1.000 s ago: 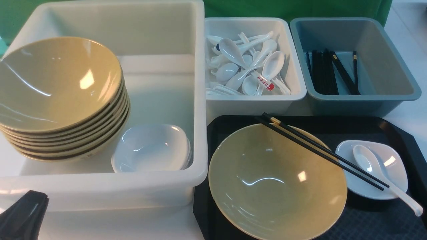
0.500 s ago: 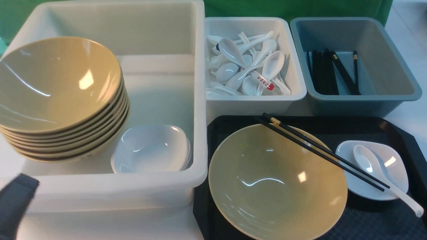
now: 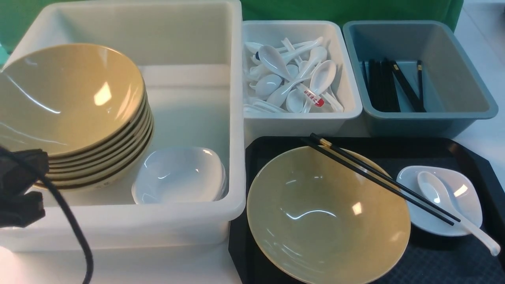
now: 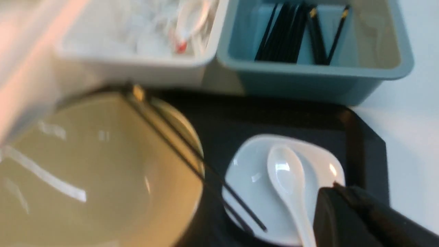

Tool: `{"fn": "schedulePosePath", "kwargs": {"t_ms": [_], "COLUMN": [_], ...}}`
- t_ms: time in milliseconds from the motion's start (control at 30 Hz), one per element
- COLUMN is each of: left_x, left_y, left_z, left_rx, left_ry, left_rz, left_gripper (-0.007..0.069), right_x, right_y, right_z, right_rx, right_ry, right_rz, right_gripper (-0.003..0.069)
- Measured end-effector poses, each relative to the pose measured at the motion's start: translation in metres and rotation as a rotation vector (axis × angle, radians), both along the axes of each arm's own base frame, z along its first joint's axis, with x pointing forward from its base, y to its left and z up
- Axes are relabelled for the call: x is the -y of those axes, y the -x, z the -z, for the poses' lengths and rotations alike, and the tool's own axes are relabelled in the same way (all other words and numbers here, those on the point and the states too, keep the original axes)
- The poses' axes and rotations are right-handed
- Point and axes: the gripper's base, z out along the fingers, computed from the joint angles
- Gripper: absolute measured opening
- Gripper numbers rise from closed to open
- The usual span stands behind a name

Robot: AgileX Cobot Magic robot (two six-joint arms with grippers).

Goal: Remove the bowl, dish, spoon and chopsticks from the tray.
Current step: Use the right arm to grab the chopsticks

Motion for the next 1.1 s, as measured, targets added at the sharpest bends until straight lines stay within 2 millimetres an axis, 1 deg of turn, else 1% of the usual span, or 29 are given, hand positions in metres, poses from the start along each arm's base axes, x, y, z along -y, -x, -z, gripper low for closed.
{"fn": "schedulePosePath", "kwargs": {"t_ms": [100, 133, 167, 200, 300, 333, 367, 400, 433, 467, 533, 567, 633, 667, 700, 733, 800, 833, 867, 900, 967, 1000, 1033, 1067, 1100], "left_x": [0.007, 0.010, 0.017, 0.019, 0.034, 0.044, 0.049, 0.055, 0.057, 0.067, 0.078, 0.078, 0.090, 0.094, 0.095, 0.099, 0.102, 0.102, 0.103, 0.103, 0.102, 0.102, 0.102, 0.102, 0.102], "left_y": [-0.013, -0.016, -0.024, -0.026, -0.036, -0.044, -0.046, -0.049, -0.049, -0.051, -0.054, -0.055, -0.056, -0.057, -0.057, -0.057, -0.056, -0.056, -0.056, -0.056, -0.055, -0.054, -0.053, -0.053, -0.052], "left_z": [-0.009, -0.012, -0.013, -0.014, -0.016, -0.015, -0.014, -0.011, -0.011, -0.007, -0.001, 0.000, 0.006, 0.008, 0.008, 0.010, 0.011, 0.011, 0.012, 0.012, 0.012, 0.012, 0.013, 0.013, 0.013], "left_rx": [-0.120, -0.146, -0.204, -0.217, -0.264, -0.284, -0.293, -0.305, -0.306, -0.323, -0.350, -0.353, -0.380, -0.391, -0.393, -0.401, -0.406, -0.406, -0.408, -0.410, -0.420, -0.424, -0.436, -0.436, -0.446], "left_ry": [-0.052, -0.061, -0.076, -0.080, -0.098, -0.111, -0.116, -0.124, -0.126, -0.135, -0.138, -0.137, -0.137, -0.138, -0.138, -0.140, -0.140, -0.140, -0.140, -0.141, -0.144, -0.145, -0.149, -0.149, -0.152], "left_rz": [0.090, 0.115, 0.171, 0.187, 0.282, 0.338, 0.363, 0.397, 0.409, 0.457, 0.504, 0.505, 0.555, 0.570, 0.575, 0.591, 0.609, 0.609, 0.612, 0.613, 0.617, 0.619, 0.625, 0.625, 0.629], "left_gripper": [-0.0008, -0.0008, -0.0008, -0.0008, -0.0008, -0.0008, -0.0008, -0.0008, -0.0008, -0.0008, -0.0008, -0.0008, -0.0008, -0.0008, -0.0008, -0.0008, -0.0008, -0.0008, -0.0008, -0.0008, -0.0008, -0.0008, -0.0008, -0.0008, -0.0008], "right_x": [-0.003, -0.004, -0.008, -0.008, -0.020, -0.028, -0.033, -0.043, -0.045, -0.056, -0.069, -0.071, -0.092, -0.099, -0.099, -0.110, -0.122, -0.123, -0.130, -0.134, -0.140, -0.142, -0.145, -0.145, -0.147], "right_y": [-0.017, -0.020, -0.031, -0.032, -0.049, -0.058, -0.063, -0.073, -0.075, -0.086, -0.101, -0.103, -0.127, -0.136, -0.136, -0.149, -0.165, -0.166, -0.176, -0.183, -0.195, -0.198, -0.205, -0.205, -0.211], "right_z": [-0.017, -0.023, -0.027, -0.028, -0.039, -0.043, -0.047, -0.048, -0.048, -0.049, -0.050, -0.048, -0.042, -0.039, -0.041, -0.033, -0.022, -0.021, -0.012, -0.005, 0.011, 0.016, 0.030, 0.032, 0.044], "right_rx": [-0.149, -0.169, -0.239, -0.245, -0.285, -0.297, -0.299, -0.326, -0.327, -0.363, -0.397, -0.408, -0.449, -0.461, -0.455, -0.480, -0.507, -0.510, -0.531, -0.549, -0.589, -0.602, -0.640, -0.645, -0.676], "right_ry": [0.091, 0.109, 0.140, 0.145, 0.193, 0.216, 0.226, 0.245, 0.249, 0.282, 0.311, 0.315, 0.344, 0.354, 0.355, 0.370, 0.399, 0.401, 0.420, 0.430, 0.450, 0.455, 0.467, 0.470, 0.482], "right_rz": [-0.097, -0.120, -0.172, -0.179, -0.286, -0.344, -0.371, -0.419, -0.425, -0.473, -0.518, -0.523, -0.572, -0.587, -0.587, -0.611, -0.644, -0.647, -0.661, -0.668, -0.686, -0.689, -0.694, -0.694, -0.695], "right_gripper": [0.0033, 0.0033, 0.0033, 0.0033, 0.0033, 0.0035, 0.0036, 0.0038, 0.0039, 0.0052, 0.0087, 0.0092, 0.0188, 0.0235, 0.0245, 0.0314, 0.0416, 0.0426, 0.0477, 0.0506, 0.0544, 0.0552, 0.0560, 0.0561, 0.0563]}}
